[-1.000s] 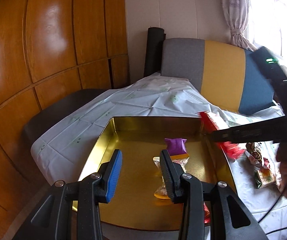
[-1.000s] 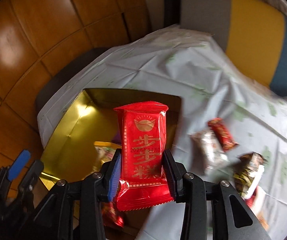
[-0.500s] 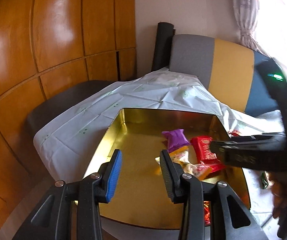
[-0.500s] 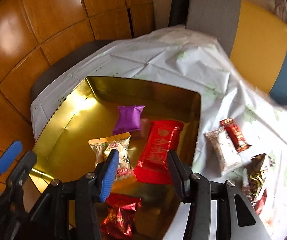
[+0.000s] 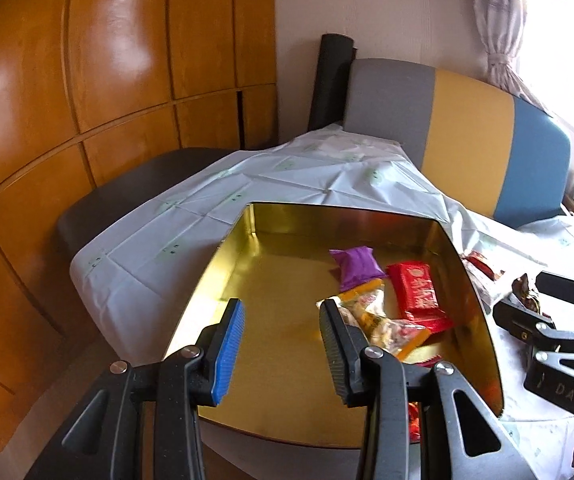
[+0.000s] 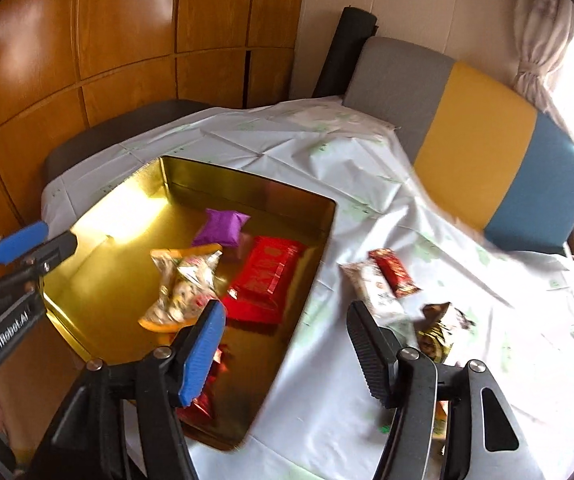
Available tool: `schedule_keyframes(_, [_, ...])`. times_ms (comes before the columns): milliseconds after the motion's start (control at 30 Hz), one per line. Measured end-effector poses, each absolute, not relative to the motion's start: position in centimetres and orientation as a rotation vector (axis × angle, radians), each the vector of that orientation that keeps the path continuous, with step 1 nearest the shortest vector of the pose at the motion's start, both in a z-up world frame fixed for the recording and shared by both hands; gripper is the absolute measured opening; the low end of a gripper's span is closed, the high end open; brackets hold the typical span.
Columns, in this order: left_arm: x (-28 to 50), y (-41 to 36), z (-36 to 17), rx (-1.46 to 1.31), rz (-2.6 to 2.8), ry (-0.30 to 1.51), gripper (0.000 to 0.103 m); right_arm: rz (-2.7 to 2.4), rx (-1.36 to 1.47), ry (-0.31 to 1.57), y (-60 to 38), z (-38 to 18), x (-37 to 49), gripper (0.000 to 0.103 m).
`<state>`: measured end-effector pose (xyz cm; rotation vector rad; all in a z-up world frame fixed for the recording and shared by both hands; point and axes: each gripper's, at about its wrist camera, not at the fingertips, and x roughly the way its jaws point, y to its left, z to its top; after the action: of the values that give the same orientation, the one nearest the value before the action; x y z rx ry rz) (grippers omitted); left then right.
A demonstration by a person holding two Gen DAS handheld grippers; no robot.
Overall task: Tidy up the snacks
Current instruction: 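Carry the red packet into the gold tray and release it with the right gripper, then grasp the red candy bar with gold print with the left gripper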
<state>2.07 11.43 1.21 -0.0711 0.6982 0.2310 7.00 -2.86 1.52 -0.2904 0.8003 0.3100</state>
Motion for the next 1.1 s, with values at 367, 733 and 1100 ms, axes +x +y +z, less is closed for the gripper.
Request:
schedule_keyframes(367, [2.5, 6.9, 2.2, 0.020, 0.127, 0.696, 0.039, 0.220, -0.275, 0.791, -8.5, 1.1, 5.8, 0.067])
schedule_keyframes(733, [3.4, 1.4, 3.0, 0.118, -0.010, 0.694, 0.039, 0.130, -0.294, 0.804, -13.9, 0.7, 5.5, 0.070])
schedule_keyframes(1100, [7.0, -3.6, 3.8, 0.112, -0.238, 0.778, 0.038, -0.034, -0.306, 0.900, -24.2, -0.5, 6.6, 0.071])
